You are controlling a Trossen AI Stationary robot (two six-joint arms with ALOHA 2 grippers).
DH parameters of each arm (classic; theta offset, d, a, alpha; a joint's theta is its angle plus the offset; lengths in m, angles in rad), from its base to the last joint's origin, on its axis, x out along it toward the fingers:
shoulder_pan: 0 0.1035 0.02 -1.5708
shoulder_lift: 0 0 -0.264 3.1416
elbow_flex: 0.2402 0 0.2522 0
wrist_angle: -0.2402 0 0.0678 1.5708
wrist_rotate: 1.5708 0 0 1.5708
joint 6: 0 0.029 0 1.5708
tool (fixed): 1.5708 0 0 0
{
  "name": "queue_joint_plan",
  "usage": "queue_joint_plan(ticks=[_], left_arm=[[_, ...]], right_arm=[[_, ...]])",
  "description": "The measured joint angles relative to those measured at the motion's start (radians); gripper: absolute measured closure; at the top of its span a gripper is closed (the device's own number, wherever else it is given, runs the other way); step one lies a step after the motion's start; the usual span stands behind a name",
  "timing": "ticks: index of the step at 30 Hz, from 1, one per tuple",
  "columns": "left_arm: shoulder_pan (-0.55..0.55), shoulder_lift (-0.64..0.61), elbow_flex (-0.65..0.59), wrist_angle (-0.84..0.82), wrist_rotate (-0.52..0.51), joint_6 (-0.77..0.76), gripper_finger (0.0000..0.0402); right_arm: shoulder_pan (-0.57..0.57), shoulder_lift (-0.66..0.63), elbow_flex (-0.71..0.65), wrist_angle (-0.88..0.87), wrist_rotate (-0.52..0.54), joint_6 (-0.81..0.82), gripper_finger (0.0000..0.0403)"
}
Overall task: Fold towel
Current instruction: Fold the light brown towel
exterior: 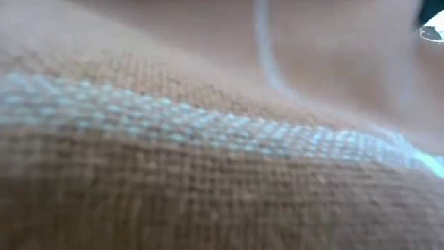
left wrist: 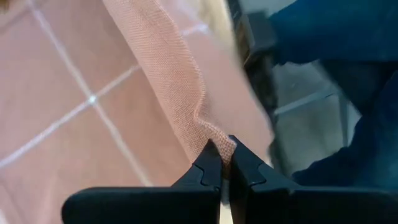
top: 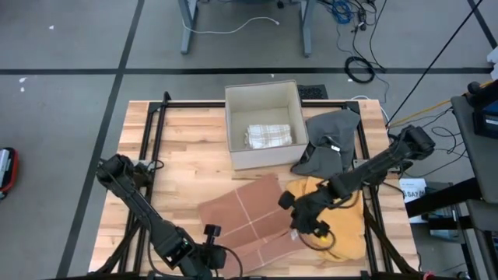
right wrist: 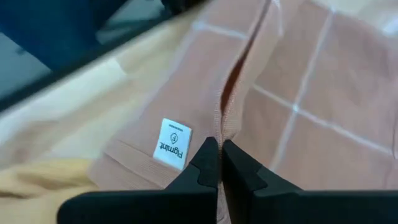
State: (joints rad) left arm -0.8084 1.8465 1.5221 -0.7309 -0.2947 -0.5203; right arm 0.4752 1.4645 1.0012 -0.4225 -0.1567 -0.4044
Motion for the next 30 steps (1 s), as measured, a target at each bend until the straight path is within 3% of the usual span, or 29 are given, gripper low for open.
queue_joint_plan(ticks=[4,9,14,20,30], left_arm=[[0.008,-0.001,-0.003,-0.063,0.001,-0.029,0.0399],[0.014,-0.002,-0.003,-0.174,-0.052,-0.1,0.0399],[0.009,0.0,-0.003,-0.258,-0.122,-0.155,0.0399],[0.035,0.0,-0.009,-0.331,-0.134,-0.232,0.0399],[0.087,0.002,-0.168,-0.333,-0.136,-0.36,0.0399]], right_arm=[[-0.071,0.038,0.0,-0.017,0.024,-0.04,0.0403],[-0.141,0.036,0.0,-0.048,0.127,-0.121,0.0403],[-0.191,0.032,0.006,-0.037,0.126,-0.195,0.0403],[-0.238,0.035,0.006,0.002,0.125,-0.257,0.0403],[-0.329,0.035,0.006,0.009,0.072,-0.313,0.0403]])
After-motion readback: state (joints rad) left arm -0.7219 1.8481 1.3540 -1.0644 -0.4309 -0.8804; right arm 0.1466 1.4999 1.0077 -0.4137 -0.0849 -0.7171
